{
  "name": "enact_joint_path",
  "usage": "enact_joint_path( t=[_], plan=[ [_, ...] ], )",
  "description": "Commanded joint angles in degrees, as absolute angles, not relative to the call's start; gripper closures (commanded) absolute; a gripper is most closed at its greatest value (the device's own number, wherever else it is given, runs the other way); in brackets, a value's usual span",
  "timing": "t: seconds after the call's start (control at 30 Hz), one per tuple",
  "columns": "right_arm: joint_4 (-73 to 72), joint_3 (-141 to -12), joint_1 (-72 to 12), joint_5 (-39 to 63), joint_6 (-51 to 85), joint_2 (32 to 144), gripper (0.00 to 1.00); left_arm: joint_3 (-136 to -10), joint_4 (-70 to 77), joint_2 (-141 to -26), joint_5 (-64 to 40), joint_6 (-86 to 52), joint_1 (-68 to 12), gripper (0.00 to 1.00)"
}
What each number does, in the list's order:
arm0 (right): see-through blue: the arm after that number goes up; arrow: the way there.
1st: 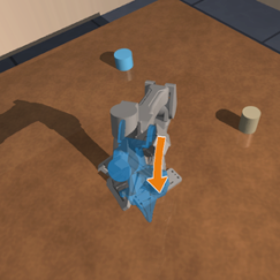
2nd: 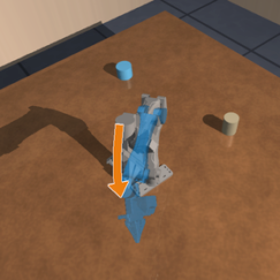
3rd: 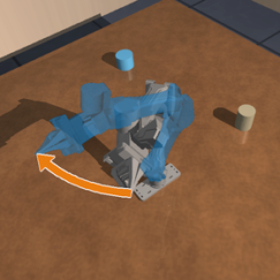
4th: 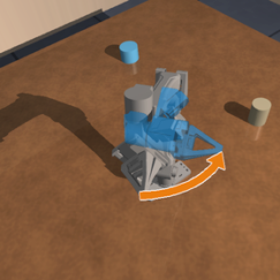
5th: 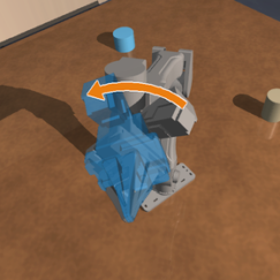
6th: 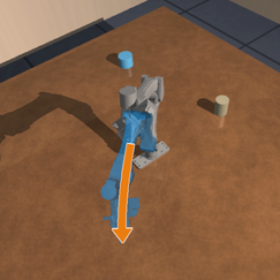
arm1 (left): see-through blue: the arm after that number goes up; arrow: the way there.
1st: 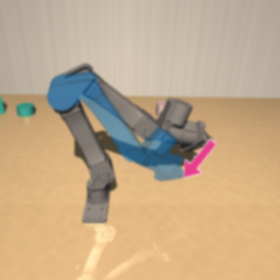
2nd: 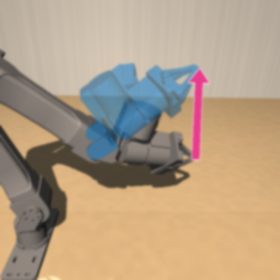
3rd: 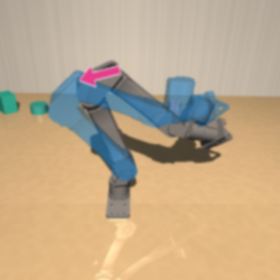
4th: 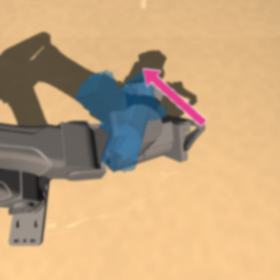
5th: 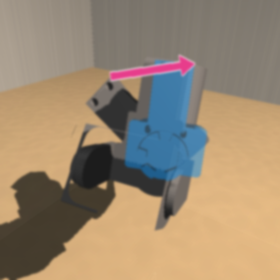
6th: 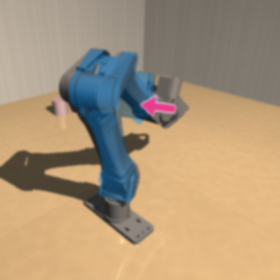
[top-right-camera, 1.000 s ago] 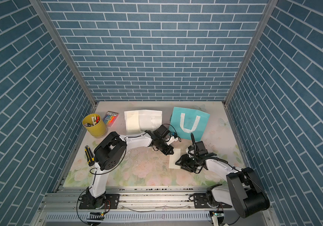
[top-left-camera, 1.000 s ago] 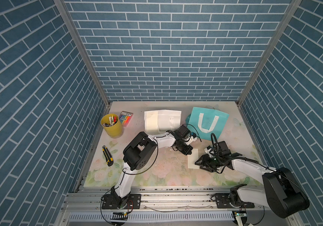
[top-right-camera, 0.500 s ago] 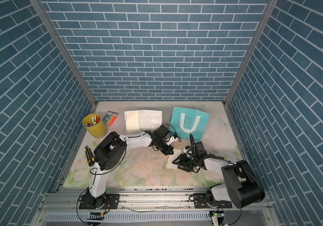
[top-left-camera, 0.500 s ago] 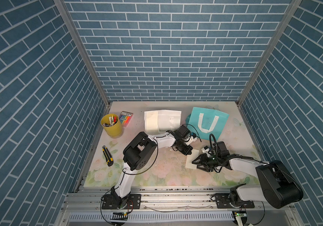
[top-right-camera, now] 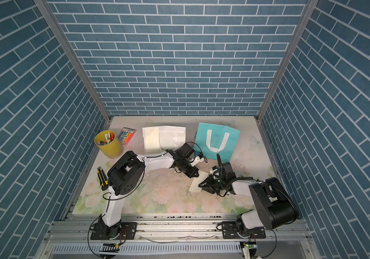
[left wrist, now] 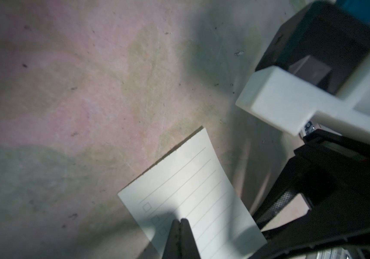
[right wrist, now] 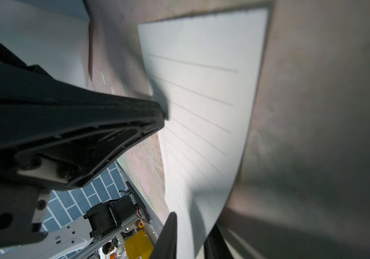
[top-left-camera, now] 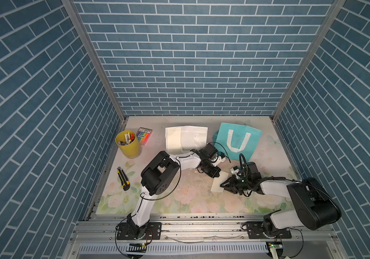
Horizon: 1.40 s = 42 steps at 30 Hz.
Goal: Staple the receipts to the bags
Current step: Pick up the receipt from the center of the board, then hold the receipt from the takeout bag.
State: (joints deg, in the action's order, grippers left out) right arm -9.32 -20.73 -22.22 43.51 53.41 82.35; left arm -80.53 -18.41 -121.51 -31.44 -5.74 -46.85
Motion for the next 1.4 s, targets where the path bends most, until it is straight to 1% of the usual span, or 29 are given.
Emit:
enact_joint_path(
  t=[0.0, 0.07, 0.1, 0.2, 0.23, 0.3, 0.37, 0.4, 0.5, 0.67, 0.7, 0.8, 0.87, 0.97, 1.03, 1.17, 1.27, 1.37],
  plan=[
    [-4.8, -18.6, -22.2, 33.0, 54.8, 83.8, 0.89, -78.4, -23.0, -123.0, -30.8, -5.4, -47.2, 1.0],
    [-4.8, -18.6, -22.2, 32.8, 54.5, 82.7, 0.98, -78.4, -22.9, -122.7, -30.8, -5.4, -47.2, 1.0],
    [-4.7, -18.5, -22.3, 32.8, 54.1, 81.7, 1.0, -78.3, -22.7, -122.4, -30.7, -5.6, -47.1, 1.0],
    [-1.1, -19.2, -22.2, 31.8, 50.3, 76.9, 1.0, -77.8, -19.9, -120.3, -31.5, -7.0, -46.5, 1.0],
    [1.3, -19.9, -22.2, 31.0, 48.5, 75.1, 1.0, -77.3, -18.2, -119.2, -32.0, -7.7, -46.3, 0.97],
    [9.0, -22.3, -22.2, 27.7, 42.4, 69.4, 1.0, -75.4, -12.5, -115.5, -33.0, -9.2, -45.7, 0.89],
    [13.6, -23.6, -22.2, 24.3, 38.2, 63.7, 1.0, -74.4, -8.3, -112.0, -32.5, -9.2, -45.5, 0.8],
    [14.8, -23.8, -22.2, 23.0, 35.8, 60.3, 1.0, -74.2, -6.6, -110.4, -32.2, -8.9, -45.5, 0.72],
    [16.0, -23.1, -22.2, 20.5, 30.4, 50.1, 1.0, -74.7, -3.5, -106.4, -32.1, -7.6, -45.4, 0.57],
    [18.6, -22.3, -22.1, 16.8, 22.7, 35.4, 1.0, -77.5, -2.7, -101.6, -31.5, -3.0, -45.4, 0.44],
    [18.8, -22.3, -22.1, 16.4, 21.1, 33.4, 1.0, -78.0, -2.5, -100.8, -31.0, -1.9, -45.3, 0.42],
    [17.0, -22.0, -21.7, 15.4, 17.5, 29.1, 1.0, -80.7, -2.8, -99.2, -29.4, 2.5, -44.3, 0.32],
    [14.4, -22.0, -21.2, 14.7, 15.6, 28.5, 1.0, -83.6, -4.0, -99.6, -29.7, 7.0, -43.1, 0.27],
    [11.4, -24.3, -20.3, 16.7, 11.3, 31.1, 1.0, -90.7, -8.6, -102.6, -31.4, 12.3, -41.1, 0.26],
    [10.4, -27.0, -18.6, 20.1, 8.4, 34.7, 1.0, -95.2, -11.3, -105.2, -33.1, 14.3, -39.5, 0.25],
    [7.4, -32.1, -14.0, 28.4, 6.2, 42.9, 1.0, -101.5, -11.7, -109.5, -39.7, 15.5, -35.8, 0.25],
    [3.6, -34.5, -10.4, 35.2, 6.7, 48.0, 1.0, -107.5, -18.3, -113.2, -42.4, 21.6, -34.8, 0.26],
    [2.0, -37.3, -8.6, 39.3, 6.1, 53.1, 1.0, -110.4, -22.2, -115.8, -43.9, 26.1, -34.6, 0.26]
  ],
)
